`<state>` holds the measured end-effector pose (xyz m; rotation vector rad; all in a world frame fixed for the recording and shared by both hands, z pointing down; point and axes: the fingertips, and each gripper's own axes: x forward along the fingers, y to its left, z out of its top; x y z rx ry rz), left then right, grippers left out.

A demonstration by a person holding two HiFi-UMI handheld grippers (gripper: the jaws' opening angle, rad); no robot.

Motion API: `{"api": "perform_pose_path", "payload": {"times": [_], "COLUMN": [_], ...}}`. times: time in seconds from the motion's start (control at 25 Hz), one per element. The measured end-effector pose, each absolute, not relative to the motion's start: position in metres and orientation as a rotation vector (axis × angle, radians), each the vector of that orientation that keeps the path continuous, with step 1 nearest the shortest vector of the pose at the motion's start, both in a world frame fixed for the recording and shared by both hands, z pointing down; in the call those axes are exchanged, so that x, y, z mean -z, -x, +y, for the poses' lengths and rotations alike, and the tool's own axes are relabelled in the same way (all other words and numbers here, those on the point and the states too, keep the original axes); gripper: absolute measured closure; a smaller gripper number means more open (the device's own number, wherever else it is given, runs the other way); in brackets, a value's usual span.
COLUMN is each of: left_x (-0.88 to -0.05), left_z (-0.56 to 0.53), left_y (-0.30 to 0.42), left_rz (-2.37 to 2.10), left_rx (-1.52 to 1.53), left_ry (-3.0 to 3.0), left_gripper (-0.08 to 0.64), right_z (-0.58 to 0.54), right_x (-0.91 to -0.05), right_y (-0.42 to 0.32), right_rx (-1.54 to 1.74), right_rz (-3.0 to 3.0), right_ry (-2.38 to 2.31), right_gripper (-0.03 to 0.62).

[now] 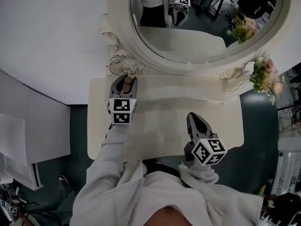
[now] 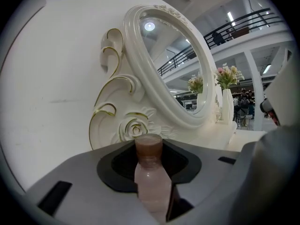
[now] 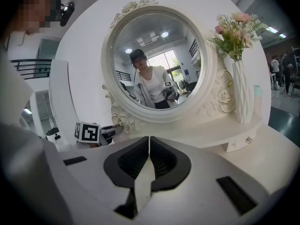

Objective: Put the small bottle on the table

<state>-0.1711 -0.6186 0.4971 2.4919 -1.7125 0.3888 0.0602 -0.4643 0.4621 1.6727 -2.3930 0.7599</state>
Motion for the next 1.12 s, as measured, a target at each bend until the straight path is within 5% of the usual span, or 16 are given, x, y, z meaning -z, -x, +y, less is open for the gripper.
{"api": "perform_pose_path", "payload": {"times": [0.64, 0.76, 1.12], "left_x": [-0.499, -0.497, -0.483], "left_z": [-0.626, -0.625, -0.600], "left_y": [0.173, 0.177, 0.176], "left_rz": [-1.836, -1.899, -1.905], "left_rx": [-0.484, -0.546, -0.508], "left_ry": [-2.429, -2.393, -2.367], "left_gripper": [0.405, 0.264, 0.238], "right_z": [-0.442, -0.437, -0.420], "right_x": [-0.458, -0.456, -0.453], "right_y": [-0.078, -0.083, -0.091], "right_rx": [-0.749, -0.749, -0.740], "right_rz": [-2.384, -2.386, -2.432], "right_ry": [-1.735, -1.744, -1.725], "right_gripper": [0.558, 0.558, 0.558]}}
